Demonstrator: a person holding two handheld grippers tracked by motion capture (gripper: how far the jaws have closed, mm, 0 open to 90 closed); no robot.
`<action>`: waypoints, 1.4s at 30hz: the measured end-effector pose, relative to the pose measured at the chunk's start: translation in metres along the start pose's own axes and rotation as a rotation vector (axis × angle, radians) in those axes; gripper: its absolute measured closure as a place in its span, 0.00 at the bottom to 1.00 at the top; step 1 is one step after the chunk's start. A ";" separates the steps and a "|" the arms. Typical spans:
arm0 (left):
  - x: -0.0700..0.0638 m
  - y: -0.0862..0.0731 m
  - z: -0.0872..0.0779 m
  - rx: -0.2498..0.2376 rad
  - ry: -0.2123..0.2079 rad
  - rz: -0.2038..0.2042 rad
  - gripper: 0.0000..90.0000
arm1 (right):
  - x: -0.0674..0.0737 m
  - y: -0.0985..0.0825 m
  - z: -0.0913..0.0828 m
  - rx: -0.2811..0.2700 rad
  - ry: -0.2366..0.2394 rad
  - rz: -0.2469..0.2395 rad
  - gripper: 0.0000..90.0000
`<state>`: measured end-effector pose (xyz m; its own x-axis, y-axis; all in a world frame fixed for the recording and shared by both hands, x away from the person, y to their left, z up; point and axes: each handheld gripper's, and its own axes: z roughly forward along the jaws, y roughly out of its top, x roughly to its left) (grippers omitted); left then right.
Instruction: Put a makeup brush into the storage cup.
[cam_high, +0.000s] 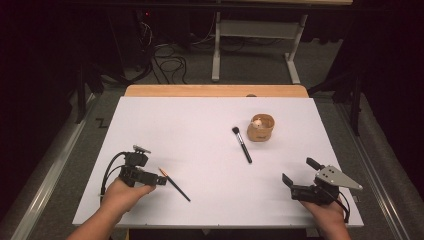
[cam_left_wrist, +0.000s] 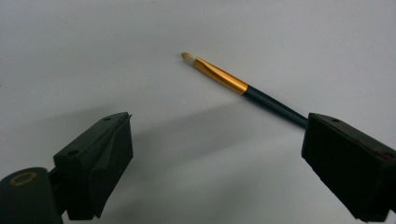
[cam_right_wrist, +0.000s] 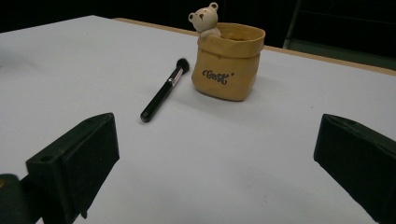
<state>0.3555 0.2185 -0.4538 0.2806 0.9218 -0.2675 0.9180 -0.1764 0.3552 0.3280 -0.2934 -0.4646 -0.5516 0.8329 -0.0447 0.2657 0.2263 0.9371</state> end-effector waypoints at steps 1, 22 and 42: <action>0.000 0.000 0.000 0.000 0.000 0.000 0.11 | 0.000 0.000 0.000 0.000 0.000 0.001 0.01; -0.039 0.020 0.017 0.105 0.051 -0.014 0.17 | 0.000 -0.001 0.000 0.004 0.000 0.008 0.01; -0.046 0.028 0.025 0.143 0.084 -0.017 0.23 | 0.002 0.000 0.000 0.003 0.005 0.005 0.02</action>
<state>0.3754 0.1628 -0.4537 0.2456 0.9497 -0.1942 0.9547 -0.2022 0.2184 0.3268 -0.2918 -0.4651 -0.5544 0.8314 -0.0383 0.2704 0.2235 0.9364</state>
